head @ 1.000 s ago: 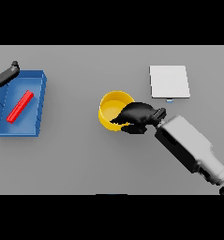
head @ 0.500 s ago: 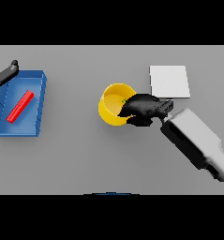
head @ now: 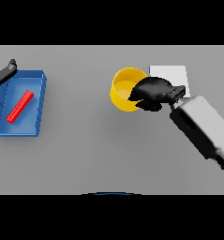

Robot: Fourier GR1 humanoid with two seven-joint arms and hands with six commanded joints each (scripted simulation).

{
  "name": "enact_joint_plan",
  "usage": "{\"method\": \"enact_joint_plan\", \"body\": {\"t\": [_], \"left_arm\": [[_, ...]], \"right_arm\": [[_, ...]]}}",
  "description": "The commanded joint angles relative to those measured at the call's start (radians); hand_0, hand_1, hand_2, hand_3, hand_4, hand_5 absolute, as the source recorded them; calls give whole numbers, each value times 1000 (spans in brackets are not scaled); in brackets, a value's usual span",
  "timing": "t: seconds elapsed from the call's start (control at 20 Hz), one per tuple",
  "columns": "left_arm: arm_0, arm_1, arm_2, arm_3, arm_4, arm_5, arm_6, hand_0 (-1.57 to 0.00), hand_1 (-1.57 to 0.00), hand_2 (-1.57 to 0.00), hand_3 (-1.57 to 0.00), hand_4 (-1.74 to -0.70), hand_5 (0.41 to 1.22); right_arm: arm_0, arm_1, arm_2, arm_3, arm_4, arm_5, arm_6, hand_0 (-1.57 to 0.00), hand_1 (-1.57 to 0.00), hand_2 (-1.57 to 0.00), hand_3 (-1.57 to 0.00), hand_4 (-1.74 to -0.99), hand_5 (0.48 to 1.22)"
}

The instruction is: Pick up the red beaker and tilt it to pour out 1 green nut into yellow bowl. Pick up the yellow bowl and place it on the metallic measuring scale.

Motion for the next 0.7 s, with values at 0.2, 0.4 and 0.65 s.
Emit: {"method": "enact_joint_plan", "body": {"t": [0.2, 0.4, 0.65], "left_arm": [[3, 9, 7, -10, 13, -10, 3, 1, 1, 1, 1, -799, 754], [-1, 9, 9, 4, 11, -17, 6, 1, 1, 1, 1, -801, 754], [11, 16, 10, -30, 18, 5, 29, 1, 1, 1, 1, -812, 755]], "right_arm": [[-46, -41, -31, 91, 19, -41, -4, -1538, -1559, -1569, -1406, -1726, 1221], [-78, -69, -54, 186, 37, -79, -12, -1557, -1566, -1570, -1342, -1724, 1221], [-105, -72, -65, 304, 51, -127, -58, -1567, -1533, -1571, -1376, -1726, 1221]]}}
